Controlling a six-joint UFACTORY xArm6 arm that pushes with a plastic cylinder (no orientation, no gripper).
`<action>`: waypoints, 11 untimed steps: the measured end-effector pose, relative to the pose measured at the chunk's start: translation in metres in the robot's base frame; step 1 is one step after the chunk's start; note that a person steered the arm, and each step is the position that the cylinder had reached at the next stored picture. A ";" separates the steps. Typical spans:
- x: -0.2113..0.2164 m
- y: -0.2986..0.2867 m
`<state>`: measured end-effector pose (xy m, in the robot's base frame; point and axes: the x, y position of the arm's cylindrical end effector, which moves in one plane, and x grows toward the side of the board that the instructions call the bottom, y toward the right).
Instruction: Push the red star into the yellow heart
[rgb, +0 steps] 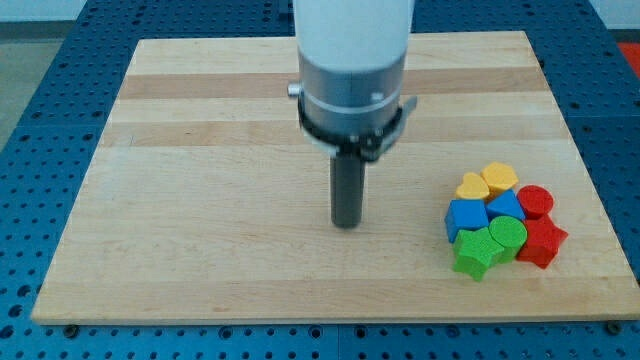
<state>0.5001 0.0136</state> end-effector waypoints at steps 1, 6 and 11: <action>-0.061 0.024; -0.041 0.331; 0.075 0.161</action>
